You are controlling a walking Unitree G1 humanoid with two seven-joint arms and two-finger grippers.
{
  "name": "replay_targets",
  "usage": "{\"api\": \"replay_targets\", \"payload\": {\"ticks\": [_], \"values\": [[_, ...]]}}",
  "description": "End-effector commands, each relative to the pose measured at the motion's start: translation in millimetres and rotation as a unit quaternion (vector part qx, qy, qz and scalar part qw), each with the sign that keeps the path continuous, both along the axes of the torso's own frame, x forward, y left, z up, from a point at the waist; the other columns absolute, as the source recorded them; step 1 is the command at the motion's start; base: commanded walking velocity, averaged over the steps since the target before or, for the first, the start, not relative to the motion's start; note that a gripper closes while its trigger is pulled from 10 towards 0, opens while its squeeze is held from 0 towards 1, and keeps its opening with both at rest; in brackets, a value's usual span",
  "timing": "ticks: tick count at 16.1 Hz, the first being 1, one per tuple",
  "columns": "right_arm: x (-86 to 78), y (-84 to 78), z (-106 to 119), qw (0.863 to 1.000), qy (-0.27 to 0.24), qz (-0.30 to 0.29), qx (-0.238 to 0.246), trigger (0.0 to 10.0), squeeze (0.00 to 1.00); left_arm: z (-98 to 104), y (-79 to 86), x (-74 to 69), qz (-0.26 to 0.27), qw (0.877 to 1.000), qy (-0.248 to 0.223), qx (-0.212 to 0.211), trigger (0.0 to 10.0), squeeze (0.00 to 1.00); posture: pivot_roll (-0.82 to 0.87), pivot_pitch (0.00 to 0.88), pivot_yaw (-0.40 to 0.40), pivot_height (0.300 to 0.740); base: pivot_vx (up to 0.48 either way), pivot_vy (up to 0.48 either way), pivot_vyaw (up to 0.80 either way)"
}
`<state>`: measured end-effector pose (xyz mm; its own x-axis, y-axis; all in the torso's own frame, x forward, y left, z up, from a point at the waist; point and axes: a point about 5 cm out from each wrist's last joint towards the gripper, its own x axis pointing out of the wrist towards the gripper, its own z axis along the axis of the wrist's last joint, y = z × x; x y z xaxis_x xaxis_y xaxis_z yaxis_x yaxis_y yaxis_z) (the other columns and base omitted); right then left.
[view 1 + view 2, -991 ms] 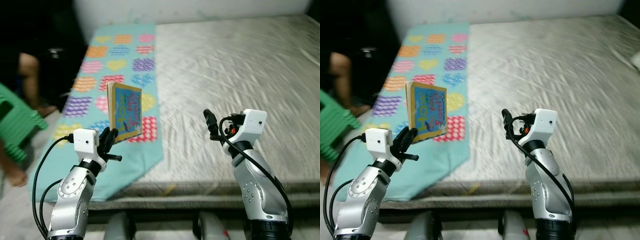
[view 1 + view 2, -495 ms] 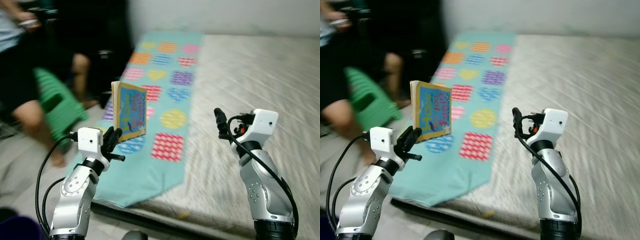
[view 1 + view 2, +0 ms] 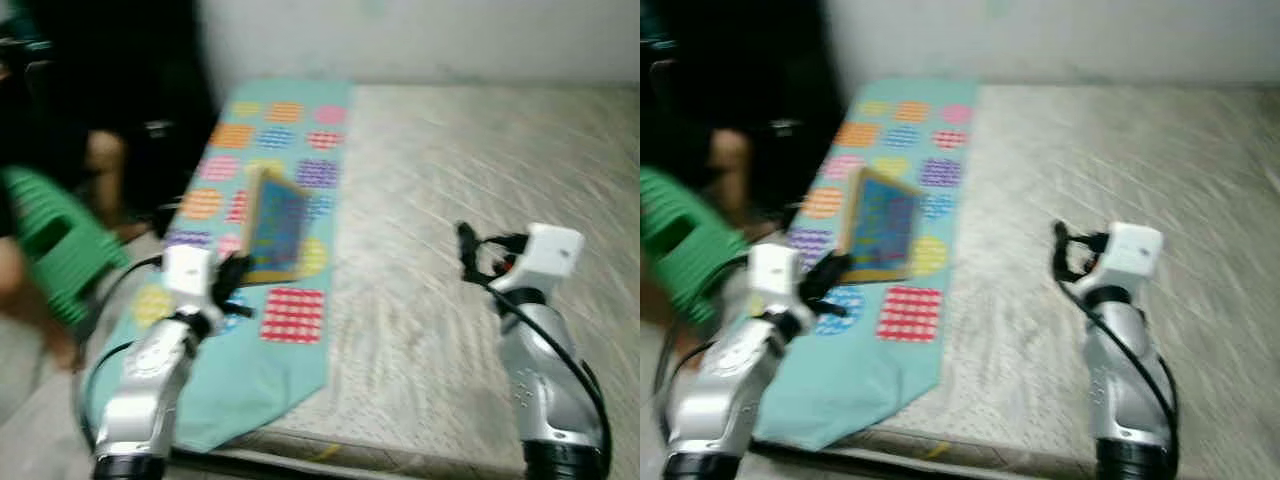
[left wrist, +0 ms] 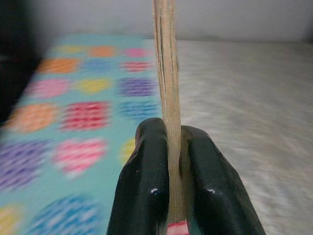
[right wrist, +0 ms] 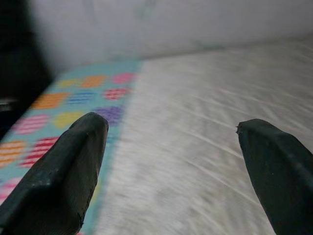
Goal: Clean up the room
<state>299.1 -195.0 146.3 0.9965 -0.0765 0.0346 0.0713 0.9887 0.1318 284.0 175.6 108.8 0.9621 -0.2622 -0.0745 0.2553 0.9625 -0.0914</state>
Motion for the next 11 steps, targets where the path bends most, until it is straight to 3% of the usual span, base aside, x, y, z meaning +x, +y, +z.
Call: {"api": "replay_targets", "payload": {"ticks": [1, 2, 3, 6, 9, 11], "values": [[0.0, -3.1, -3, 1.000, 0.005, -0.010, -0.002, 10.0, 0.00, 6, 4.7, -1.3, 0.029, 0.999, -0.012, 0.030, 4.2, 0.00, -0.21, 0.000, 0.069, 0.740, 0.000, 0.000, 0.00], [0.2, -5.0, -3, 1.000, 0.004, -0.014, -0.006, 10.0, 0.00, 7, 3.1, -2.3, 0.050, 0.996, -0.015, 0.074, 10.0, 0.00, -0.21, 0.000, 0.066, 0.740, 0.000, 0.000, 0.00], [0.4, -5.3, -2, 1.000, 0.004, -0.013, -0.008, 10.0, 0.00, 9, 3.1, -1.8, 0.055, 0.995, -0.017, 0.084, 10.0, 0.00, -0.21, 0.000, 0.063, 0.740, 0.000, 0.000, -0.41], [3.8, -5.5, 0, 0.999, 0.001, -0.010, -0.031, 10.0, 0.00, 19, 4.2, -1.6, -0.002, 0.997, -0.016, 0.075, 10.0, 0.00, -0.19, 0.000, 0.069, 0.740, 0.000, 0.000, -0.30], [-0.8, -8.7, -5, 0.999, 0.011, -0.023, -0.030, 10.0, 0.00, 13, 4.1, 4.6, 0.029, 0.998, 0.006, 0.049, 10.0, 0.00, -0.22, 0.000, 0.072, 0.740, 0.000, 0.000, -0.14], [-4.8, -8.8, -7, 0.999, 0.017, -0.026, -0.023, 10.0, 0.00, 9, -9.3, 4.7, 0.036, 0.999, 0.009, 0.012, 10.0, 0.00, -0.24, 0.000, 0.069, 0.740, 0.000, 0.000, -0.80]]}}
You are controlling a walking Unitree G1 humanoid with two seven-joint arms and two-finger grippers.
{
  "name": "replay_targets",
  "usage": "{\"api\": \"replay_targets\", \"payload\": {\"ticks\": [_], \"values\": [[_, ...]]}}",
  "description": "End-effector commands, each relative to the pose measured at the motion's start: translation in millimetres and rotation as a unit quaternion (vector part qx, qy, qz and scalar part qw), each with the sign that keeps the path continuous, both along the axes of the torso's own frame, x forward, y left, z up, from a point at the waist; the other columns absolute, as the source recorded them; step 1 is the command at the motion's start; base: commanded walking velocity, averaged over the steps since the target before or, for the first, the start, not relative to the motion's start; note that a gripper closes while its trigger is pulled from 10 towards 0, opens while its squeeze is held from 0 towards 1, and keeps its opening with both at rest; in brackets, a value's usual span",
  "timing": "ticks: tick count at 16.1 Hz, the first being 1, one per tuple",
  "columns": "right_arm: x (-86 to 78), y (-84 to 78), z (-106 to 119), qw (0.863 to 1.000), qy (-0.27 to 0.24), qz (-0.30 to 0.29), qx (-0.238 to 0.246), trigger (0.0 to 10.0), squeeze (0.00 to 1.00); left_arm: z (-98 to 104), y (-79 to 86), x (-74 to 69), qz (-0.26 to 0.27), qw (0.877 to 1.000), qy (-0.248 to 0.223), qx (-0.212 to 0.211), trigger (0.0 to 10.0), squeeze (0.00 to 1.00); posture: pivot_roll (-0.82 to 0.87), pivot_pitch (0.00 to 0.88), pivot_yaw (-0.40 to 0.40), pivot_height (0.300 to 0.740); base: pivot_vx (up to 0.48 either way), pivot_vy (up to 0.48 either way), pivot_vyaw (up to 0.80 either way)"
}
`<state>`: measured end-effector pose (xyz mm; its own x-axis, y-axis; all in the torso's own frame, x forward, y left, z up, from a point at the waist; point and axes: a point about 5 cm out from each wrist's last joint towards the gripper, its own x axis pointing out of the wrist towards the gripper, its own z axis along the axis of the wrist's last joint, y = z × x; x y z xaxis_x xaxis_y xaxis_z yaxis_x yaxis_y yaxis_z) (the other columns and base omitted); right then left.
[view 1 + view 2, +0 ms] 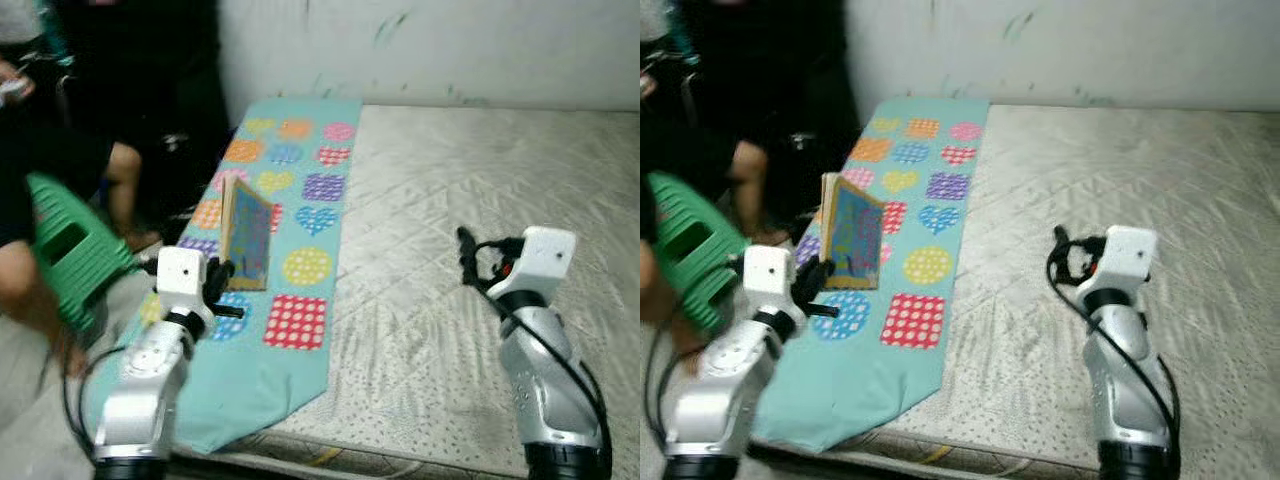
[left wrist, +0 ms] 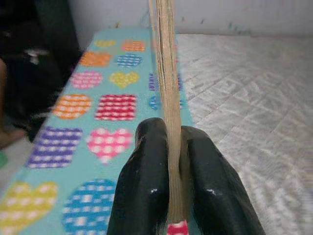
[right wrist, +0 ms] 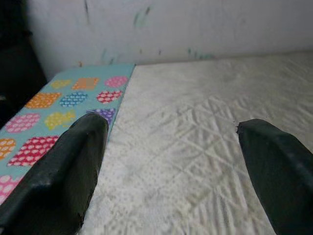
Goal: Clean up the room
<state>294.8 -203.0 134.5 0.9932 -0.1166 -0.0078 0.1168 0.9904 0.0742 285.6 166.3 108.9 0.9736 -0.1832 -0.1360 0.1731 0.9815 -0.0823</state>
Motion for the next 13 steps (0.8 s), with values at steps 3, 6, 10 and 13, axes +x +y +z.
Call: {"api": "replay_targets", "payload": {"ticks": [3, 6, 10, 13], "values": [[-3.8, 2.5, 1, 1.000, -0.003, 0.002, -0.001, 10.0, 0.00, 4, -13.5, 0.2, -0.001, 0.999, -0.019, -0.050, 10.0, 0.00, -0.25, 0.000, 0.060, 0.740, 0.000, 0.000, -0.80], [2.8, 4.2, 2, 1.000, -0.003, 0.005, 0.000, 10.0, 0.00, 7, -13.3, 3.2, 0.004, 0.998, -0.028, -0.057, 10.0, 0.00, -0.23, 0.000, 0.059, 0.740, 0.000, 0.000, -0.80], [7.7, 6.8, 5, 1.000, -0.011, 0.008, 0.001, 10.0, 0.00, 11, -11.6, 7.7, -0.008, 0.998, -0.034, -0.055, 10.0, 0.00, -0.23, 0.000, 0.056, 0.740, 0.000, -0.080, -0.40], [6.3, 7.6, 5, 1.000, -0.011, 0.009, 0.001, 10.0, 0.00, 10, -13.5, 7.6, -0.007, 0.998, -0.033, -0.060, 10.0, 0.00, -0.24, 0.000, 0.057, 0.740, 0.000, -0.210, -0.21]]}}
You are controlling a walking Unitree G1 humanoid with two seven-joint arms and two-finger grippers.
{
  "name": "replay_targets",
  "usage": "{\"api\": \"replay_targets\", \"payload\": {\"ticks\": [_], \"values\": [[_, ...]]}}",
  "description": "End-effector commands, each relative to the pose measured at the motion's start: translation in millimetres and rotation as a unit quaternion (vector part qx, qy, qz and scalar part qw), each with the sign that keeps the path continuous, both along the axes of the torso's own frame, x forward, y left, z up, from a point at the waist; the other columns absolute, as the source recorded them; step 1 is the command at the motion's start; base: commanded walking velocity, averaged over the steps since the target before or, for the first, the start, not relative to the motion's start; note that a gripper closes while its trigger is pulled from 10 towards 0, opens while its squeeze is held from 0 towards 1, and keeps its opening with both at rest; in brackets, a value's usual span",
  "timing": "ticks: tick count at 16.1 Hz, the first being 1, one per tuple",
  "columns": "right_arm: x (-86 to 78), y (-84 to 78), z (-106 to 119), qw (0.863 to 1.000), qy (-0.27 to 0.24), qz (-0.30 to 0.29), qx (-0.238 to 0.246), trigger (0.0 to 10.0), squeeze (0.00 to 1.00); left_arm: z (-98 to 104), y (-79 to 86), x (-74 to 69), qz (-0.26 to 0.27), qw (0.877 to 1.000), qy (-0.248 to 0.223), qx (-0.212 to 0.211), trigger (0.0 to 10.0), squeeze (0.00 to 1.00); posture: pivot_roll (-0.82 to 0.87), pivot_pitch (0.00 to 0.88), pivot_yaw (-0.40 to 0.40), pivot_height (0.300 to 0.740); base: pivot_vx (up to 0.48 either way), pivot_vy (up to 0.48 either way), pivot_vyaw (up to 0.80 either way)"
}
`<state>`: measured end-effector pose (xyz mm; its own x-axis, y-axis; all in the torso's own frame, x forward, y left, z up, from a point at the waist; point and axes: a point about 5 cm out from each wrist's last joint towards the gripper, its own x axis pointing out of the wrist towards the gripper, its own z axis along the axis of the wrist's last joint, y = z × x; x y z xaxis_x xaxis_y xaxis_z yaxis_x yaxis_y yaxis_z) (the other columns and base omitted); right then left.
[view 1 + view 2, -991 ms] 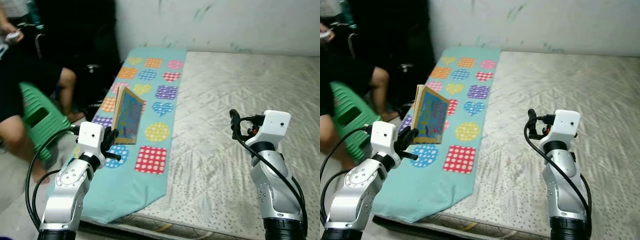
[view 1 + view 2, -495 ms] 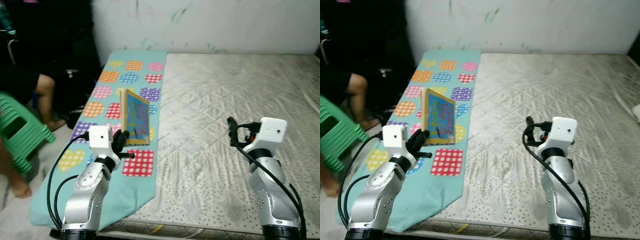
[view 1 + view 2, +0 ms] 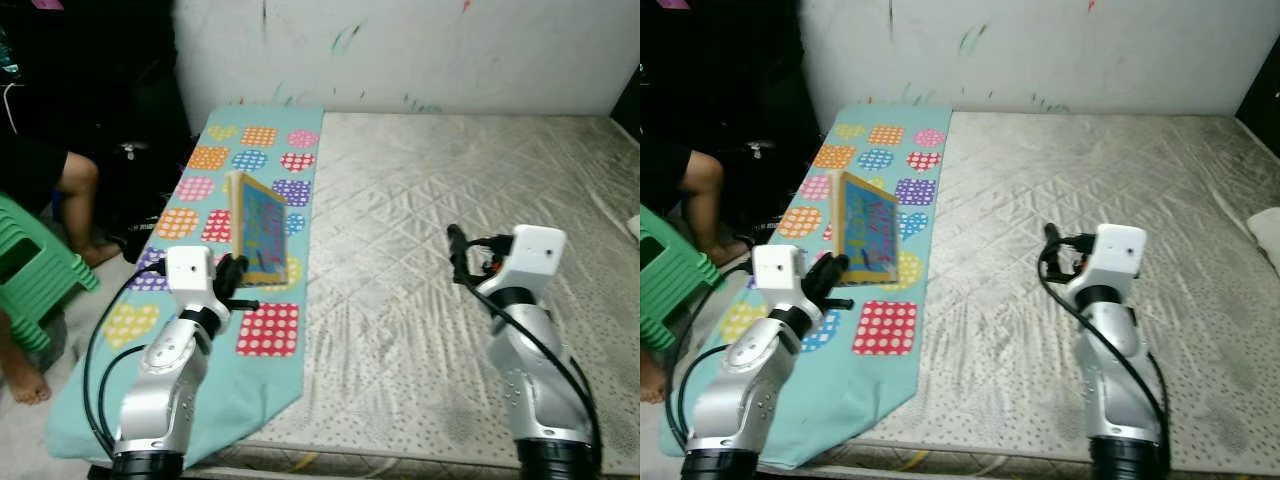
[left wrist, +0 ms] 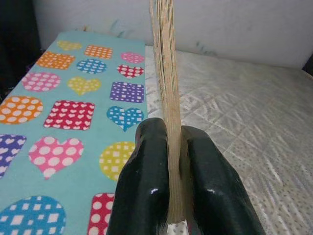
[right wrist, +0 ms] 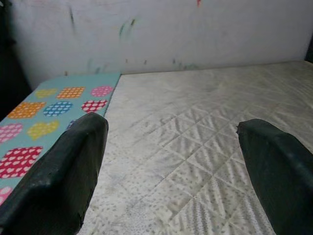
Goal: Clean up the room
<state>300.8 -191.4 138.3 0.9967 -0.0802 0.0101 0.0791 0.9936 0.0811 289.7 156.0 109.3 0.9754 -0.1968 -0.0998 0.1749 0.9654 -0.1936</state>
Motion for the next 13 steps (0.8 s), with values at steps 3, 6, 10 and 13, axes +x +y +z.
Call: {"api": "replay_targets", "payload": {"ticks": [3, 6, 10, 13], "values": [[-1.6, -4.5, 0.3, 1.000, -0.001, -0.011, -0.004, 10.0, 0.00, 7.4, -5.2, 1.8, -0.010, 1.000, -0.022, -0.002, 10.0, 0.00, -0.24, 0.000, 0.058, 0.740, 0.000, -0.211, -0.55], [-1.2, -4.2, 0.4, 1.000, -0.001, -0.011, -0.004, 10.0, 0.00, 7.6, -4.6, 2.8, -0.009, 1.000, -0.021, -0.001, 10.0, 0.00, -0.24, 0.000, 0.057, 0.740, 0.000, -0.106, -0.28], [-0.8, -3.8, 0.8, 1.000, -0.003, -0.011, -0.005, 10.0, 0.00, 6.8, -4.6, 1.6, -0.002, 1.000, -0.022, -0.013, 10.0, 0.00, -0.24, 0.000, 0.057, 0.740, 0.000, 0.000, 0.00], [-1.0, -4.0, 1.0, 1.000, -0.003, -0.011, -0.006, 10.0, 0.00, 7.1, -4.6, 1.5, -0.003, 1.000, -0.021, -0.014, 10.0, 0.00, -0.24, 0.000, 0.057, 0.740, 0.000, 0.000, 0.00]]}}
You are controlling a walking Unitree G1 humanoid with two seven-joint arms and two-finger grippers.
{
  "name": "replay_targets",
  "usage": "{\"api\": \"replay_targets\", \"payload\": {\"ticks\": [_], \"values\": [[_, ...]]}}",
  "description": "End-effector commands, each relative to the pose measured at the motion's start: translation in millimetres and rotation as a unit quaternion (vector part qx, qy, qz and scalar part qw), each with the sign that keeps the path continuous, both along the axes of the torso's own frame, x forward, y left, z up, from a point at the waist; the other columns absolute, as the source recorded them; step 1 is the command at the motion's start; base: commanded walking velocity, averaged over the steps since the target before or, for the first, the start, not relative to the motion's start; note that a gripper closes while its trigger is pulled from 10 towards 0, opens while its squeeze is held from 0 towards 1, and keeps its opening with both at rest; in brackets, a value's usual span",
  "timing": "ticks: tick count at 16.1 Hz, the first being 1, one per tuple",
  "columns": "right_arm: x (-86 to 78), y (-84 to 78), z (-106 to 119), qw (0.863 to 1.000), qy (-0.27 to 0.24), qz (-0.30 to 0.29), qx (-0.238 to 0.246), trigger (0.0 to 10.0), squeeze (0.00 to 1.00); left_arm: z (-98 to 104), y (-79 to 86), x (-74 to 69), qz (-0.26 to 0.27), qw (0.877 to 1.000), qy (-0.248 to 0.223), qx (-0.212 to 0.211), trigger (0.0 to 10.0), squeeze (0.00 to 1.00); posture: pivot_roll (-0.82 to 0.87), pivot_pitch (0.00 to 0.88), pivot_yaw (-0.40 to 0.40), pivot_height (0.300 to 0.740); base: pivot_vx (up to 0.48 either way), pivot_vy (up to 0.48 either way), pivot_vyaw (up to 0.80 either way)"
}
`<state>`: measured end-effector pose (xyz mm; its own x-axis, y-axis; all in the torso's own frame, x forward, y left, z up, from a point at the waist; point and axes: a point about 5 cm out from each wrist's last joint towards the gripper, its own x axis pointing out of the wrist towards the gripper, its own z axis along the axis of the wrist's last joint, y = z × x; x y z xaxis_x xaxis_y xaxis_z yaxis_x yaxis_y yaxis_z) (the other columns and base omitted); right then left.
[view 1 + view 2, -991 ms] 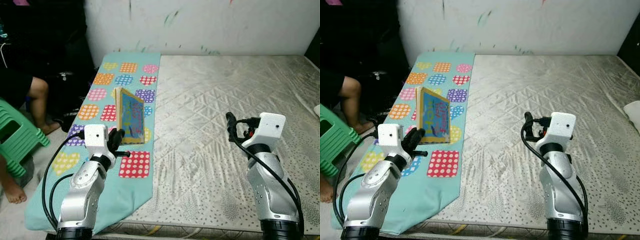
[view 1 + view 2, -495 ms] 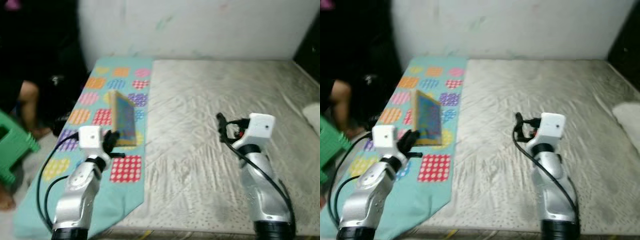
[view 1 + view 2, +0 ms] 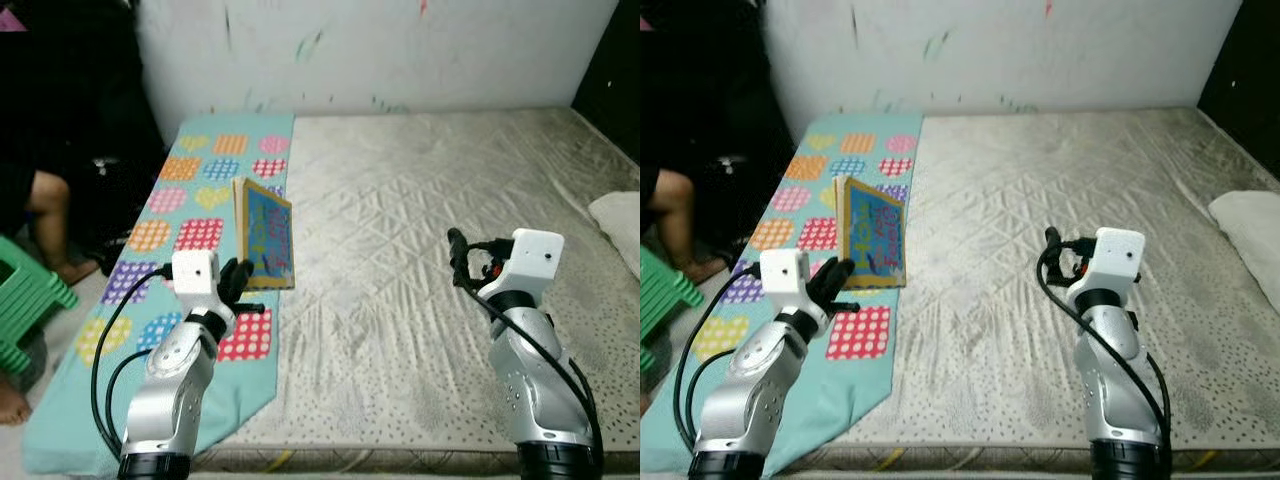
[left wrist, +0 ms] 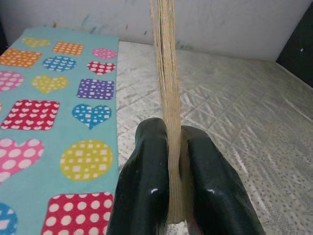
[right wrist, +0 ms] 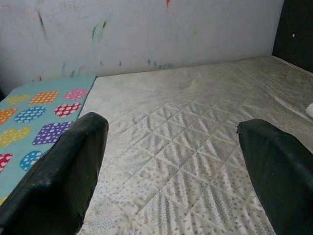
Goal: Clean up the room
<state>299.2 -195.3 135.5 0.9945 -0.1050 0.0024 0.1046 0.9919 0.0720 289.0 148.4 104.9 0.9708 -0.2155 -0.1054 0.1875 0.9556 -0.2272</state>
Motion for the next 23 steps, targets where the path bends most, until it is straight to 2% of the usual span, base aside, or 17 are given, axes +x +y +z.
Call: {"api": "replay_targets", "payload": {"ticks": [1, 6, 14, 23], "values": [[0.9, 0.0, 3.8, 1.000, -0.006, 0.001, -0.002, 10.0, 0.00, 11.9, 2.9, 2.3, 0.005, 1.000, -0.028, 0.002, 10.0, 0.00, -0.24, 0.000, 0.058, 0.740, 0.000, 0.000, -0.80], [2.0, 0.8, 4.7, 1.000, -0.010, 0.001, -0.005, 10.0, 0.00, 12.3, 1.6, 2.5, -0.003, 1.000, -0.028, 0.005, 10.0, 0.00, -0.24, 0.000, 0.059, 0.740, 0.000, 0.000, -0.71], [2.7, 1.5, 6.0, 1.000, -0.013, 0.002, -0.008, 10.0, 0.00, 11.7, -1.0, 2.5, -0.005, 1.000, -0.027, 0.001, 10.0, 0.00, -0.24, 0.000, 0.060, 0.740, 0.000, -0.265, 0.00], [2.8, 1.1, 5.3, 1.000, -0.013, 0.002, -0.013, 10.0, 0.00, 11.8, 2.2, 2.9, 0.011, 0.999, -0.025, -0.019, 10.0, 0.00, -0.24, 0.000, 0.059, 0.740, 0.000, 0.000, 0.00]]}}
